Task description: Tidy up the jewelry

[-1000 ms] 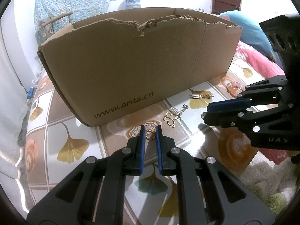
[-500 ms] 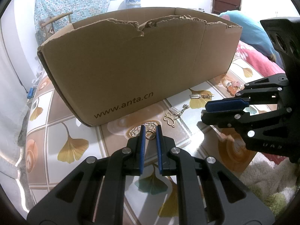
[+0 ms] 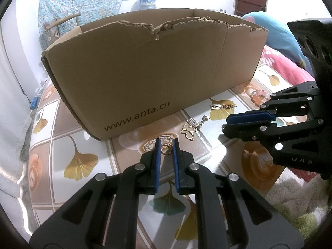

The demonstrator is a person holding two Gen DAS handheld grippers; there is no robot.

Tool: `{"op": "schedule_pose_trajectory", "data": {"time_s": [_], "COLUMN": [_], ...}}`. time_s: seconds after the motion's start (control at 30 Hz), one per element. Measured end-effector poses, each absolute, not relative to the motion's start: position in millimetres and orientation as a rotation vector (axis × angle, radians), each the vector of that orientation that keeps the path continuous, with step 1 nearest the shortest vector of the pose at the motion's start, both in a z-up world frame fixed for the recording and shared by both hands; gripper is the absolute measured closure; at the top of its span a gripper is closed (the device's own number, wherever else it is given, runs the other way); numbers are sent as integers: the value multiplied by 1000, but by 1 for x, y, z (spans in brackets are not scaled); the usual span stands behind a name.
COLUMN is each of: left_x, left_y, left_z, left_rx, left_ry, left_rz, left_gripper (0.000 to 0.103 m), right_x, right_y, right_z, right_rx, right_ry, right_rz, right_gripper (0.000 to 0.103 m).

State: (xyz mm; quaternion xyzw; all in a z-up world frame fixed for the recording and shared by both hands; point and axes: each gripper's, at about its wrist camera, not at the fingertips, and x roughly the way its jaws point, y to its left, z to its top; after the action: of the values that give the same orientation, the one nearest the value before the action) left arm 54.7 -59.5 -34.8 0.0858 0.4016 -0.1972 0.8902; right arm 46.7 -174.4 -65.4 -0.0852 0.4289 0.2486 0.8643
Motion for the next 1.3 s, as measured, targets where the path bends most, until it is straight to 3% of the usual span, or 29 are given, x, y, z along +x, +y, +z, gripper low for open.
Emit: {"op": "schedule_pose_trajectory", "data": {"time_s": [0.1,0.2,0.43,0.67,0.87,1.17,1.23,1.3], "left_x": [56,57,57,63,62,61,61,61], "left_y": [-60,-59,-51,-52,-60,-60,-59,-58], "left_z": [-34,-33,-33,-34,-33,-34,-34,-34], "left_rx": [181,187,176,186,209,196,193,192], "left_ry": [837,844,858,875,892,899,900,900], "left_rz": [-410,-403,-420,-399,-410,-396,-398,-397], "left_gripper": [90,75,75,77,90,93,93,93], "right_x": [47,47,45,46,47,44,43,43], "right_y": [-178,-181,-187,-193,-196,-200,-199,-198], "right_z": [-64,-65,-59,-55,-56,-55,-55,-56], "right_rx": [-166,-159,-111,-90,-76,-63,-63,-71], "right_ry": [899,904,886,875,871,868,872,876], "right_rz": [522,519,552,550,550,560,561,561], "right_gripper": [99,99,99,99,99,98,92,73]}}
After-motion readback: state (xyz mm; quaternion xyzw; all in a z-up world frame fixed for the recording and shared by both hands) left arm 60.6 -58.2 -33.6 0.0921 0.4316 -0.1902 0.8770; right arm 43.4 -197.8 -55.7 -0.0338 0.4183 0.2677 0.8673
